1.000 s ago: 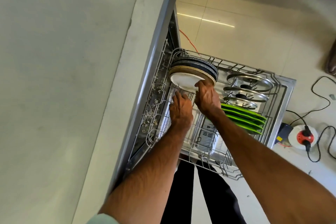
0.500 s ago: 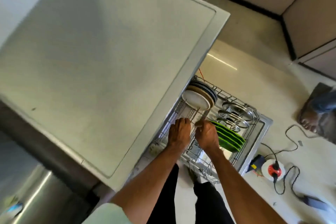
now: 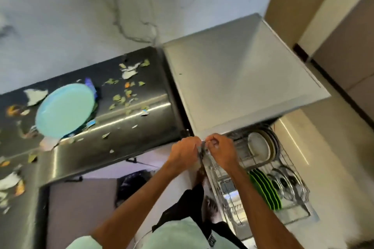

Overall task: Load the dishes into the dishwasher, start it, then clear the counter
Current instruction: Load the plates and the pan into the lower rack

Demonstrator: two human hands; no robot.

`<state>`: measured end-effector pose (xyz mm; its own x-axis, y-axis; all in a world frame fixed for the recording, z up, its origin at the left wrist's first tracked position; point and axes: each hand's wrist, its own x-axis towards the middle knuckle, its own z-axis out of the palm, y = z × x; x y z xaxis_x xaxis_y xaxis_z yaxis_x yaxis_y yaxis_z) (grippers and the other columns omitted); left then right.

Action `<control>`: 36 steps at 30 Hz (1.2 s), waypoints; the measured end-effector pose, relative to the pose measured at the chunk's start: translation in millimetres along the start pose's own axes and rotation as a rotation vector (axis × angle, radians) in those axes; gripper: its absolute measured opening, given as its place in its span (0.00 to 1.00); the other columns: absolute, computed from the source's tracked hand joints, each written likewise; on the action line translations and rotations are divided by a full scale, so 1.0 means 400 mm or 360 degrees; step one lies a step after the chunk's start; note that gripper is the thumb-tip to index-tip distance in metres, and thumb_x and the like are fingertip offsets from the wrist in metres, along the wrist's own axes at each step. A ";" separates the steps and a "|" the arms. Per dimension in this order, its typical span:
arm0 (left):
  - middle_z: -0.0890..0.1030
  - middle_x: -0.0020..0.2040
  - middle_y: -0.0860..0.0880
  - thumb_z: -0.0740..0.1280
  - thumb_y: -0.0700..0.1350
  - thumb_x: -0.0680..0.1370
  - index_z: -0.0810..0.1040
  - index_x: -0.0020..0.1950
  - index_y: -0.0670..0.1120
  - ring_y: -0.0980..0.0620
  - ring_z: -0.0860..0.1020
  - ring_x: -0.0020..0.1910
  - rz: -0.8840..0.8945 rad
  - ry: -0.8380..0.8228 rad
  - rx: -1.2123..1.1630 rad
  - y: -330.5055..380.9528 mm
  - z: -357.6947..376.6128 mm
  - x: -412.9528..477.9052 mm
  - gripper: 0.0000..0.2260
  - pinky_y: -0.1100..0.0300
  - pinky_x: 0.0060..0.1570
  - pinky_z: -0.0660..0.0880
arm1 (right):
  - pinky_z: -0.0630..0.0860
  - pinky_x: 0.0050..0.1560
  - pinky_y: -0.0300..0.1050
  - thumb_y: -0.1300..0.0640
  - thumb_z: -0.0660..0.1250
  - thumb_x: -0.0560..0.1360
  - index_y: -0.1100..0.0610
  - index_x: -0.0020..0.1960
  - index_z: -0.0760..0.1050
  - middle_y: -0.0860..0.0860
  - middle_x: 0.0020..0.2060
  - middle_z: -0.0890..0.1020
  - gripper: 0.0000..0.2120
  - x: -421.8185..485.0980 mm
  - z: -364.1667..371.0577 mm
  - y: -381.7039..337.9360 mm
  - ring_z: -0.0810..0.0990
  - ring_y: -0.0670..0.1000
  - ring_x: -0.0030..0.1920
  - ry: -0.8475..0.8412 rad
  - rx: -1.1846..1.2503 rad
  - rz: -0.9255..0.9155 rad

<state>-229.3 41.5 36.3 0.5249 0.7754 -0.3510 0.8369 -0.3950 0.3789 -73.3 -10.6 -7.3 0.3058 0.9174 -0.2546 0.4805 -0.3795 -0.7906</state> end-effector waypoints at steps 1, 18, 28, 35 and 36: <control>0.82 0.56 0.47 0.57 0.48 0.75 0.78 0.56 0.49 0.41 0.79 0.56 -0.0065 0.0066 -0.0035 -0.040 -0.025 -0.055 0.14 0.47 0.54 0.77 | 0.81 0.48 0.45 0.60 0.69 0.75 0.51 0.47 0.83 0.48 0.41 0.86 0.06 -0.009 0.023 -0.046 0.84 0.48 0.42 -0.0050 -0.0016 -0.0099; 0.84 0.52 0.53 0.61 0.47 0.72 0.80 0.51 0.55 0.46 0.81 0.54 -0.1293 0.0822 -0.0642 -0.671 -0.137 -0.720 0.12 0.50 0.53 0.78 | 0.84 0.47 0.45 0.59 0.70 0.74 0.51 0.44 0.84 0.46 0.37 0.86 0.05 -0.117 0.596 -0.669 0.84 0.43 0.38 -0.0966 -0.0450 -0.0935; 0.84 0.54 0.52 0.62 0.42 0.75 0.83 0.54 0.54 0.47 0.82 0.55 -0.1340 0.0910 -0.0760 -0.966 -0.250 -0.778 0.13 0.52 0.56 0.78 | 0.79 0.39 0.48 0.58 0.66 0.71 0.61 0.36 0.82 0.55 0.32 0.84 0.10 -0.025 0.846 -0.847 0.84 0.55 0.36 -0.0589 -0.0662 -0.0532; 0.83 0.57 0.49 0.62 0.41 0.76 0.81 0.55 0.51 0.44 0.80 0.57 -0.1250 0.0850 -0.0768 -1.052 -0.279 -0.738 0.12 0.49 0.57 0.77 | 0.80 0.31 0.44 0.63 0.65 0.74 0.66 0.41 0.81 0.60 0.36 0.85 0.09 0.022 0.956 -0.883 0.81 0.52 0.30 -0.0704 -0.0322 -0.0030; 0.83 0.58 0.48 0.61 0.41 0.76 0.80 0.56 0.51 0.44 0.80 0.58 -0.1240 0.0834 -0.0757 -1.060 -0.280 -0.727 0.13 0.48 0.58 0.77 | 0.76 0.28 0.40 0.64 0.64 0.76 0.65 0.43 0.80 0.59 0.36 0.84 0.08 0.029 0.967 -0.884 0.79 0.50 0.29 -0.0761 -0.0253 0.0072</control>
<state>-754.2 38.6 73.6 -0.3598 0.8929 -0.2708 0.7075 0.4503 0.5446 -557.5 180.6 54.1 -0.0637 0.8376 -0.5426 0.6059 -0.3996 -0.6879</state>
